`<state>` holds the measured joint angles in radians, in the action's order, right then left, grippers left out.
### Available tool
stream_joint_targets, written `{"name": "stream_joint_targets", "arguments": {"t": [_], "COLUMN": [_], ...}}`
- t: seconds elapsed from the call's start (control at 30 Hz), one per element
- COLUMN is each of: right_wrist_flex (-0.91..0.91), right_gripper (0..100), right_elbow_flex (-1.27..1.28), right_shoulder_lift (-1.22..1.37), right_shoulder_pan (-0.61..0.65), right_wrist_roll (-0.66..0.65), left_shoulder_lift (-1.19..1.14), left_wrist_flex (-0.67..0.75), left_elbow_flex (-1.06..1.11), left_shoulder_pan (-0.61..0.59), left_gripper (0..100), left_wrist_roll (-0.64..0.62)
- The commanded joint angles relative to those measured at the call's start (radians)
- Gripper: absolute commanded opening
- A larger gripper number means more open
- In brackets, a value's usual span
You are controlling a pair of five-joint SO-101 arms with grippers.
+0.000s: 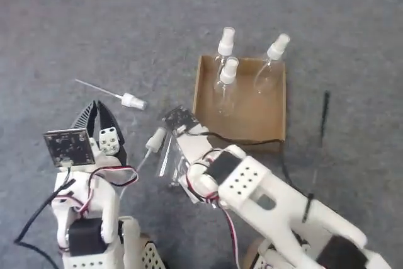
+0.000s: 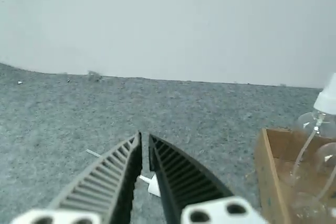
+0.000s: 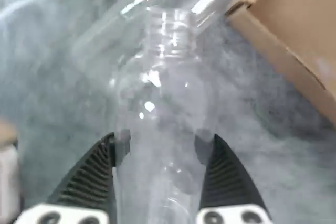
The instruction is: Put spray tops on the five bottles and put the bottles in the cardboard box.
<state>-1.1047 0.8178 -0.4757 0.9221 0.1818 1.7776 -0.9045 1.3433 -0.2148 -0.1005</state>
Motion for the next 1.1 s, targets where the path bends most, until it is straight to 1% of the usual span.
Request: {"name": "stream_joint_targets", "arguments": {"t": [0.0,0.13,0.17,0.27,0.33,0.47,0.53,0.6,0.73,0.83,0.97,1.07], "right_wrist_flex": [-0.088,-0.196,-0.225,-0.282,-0.369,-0.588,-0.657,-0.684,-0.671,-0.627,-0.475,-0.329], "right_gripper": [1.0,0.6,0.6,0.6,0.6,0.6,0.6,0.6,0.6,0.6,0.6,0.6], "right_elbow_flex": [-0.054,-0.117,-0.140,-0.212,-0.295,-0.453,-0.499,-0.516,-0.509,-0.463,-0.350,-0.244], "right_shoulder_lift": [-0.113,-0.160,-0.165,-0.177,-0.170,-0.163,-0.168,-0.170,-0.157,-0.168,-0.157,-0.157], "right_shoulder_pan": [0.005,-0.065,-0.094,-0.202,-0.278,-0.444,-0.550,-0.677,-0.931,-1.093,-1.268,-1.365], "right_wrist_roll": [-0.198,-0.474,-0.493,-0.488,-0.494,-0.635,-0.701,-0.776,-0.942,-1.028,-1.091,-1.103], "left_shoulder_lift": [-0.035,-0.204,-0.267,-0.491,-0.646,-0.930,-1.046,-1.146,-1.303,-1.398,-1.496,-1.565], "left_wrist_flex": [-0.040,-0.075,-0.083,-0.138,-0.189,-0.276,-0.311,-0.334,-0.345,-0.339,-0.334,-0.287], "left_elbow_flex": [-0.108,-0.225,-0.262,-0.403,-0.509,-0.694,-0.763,-0.811,-0.837,-0.835,-0.839,-0.832], "left_shoulder_pan": [-0.002,-0.002,-0.002,-0.002,-0.002,-0.002,-0.002,0.000,0.048,0.098,0.163,0.192], "left_gripper": [1,1,1,1,1,1,1,3,13,16,16,16], "left_wrist_roll": [0.046,0.118,0.147,0.224,0.264,0.324,0.353,0.384,0.439,0.465,0.463,0.460]}}
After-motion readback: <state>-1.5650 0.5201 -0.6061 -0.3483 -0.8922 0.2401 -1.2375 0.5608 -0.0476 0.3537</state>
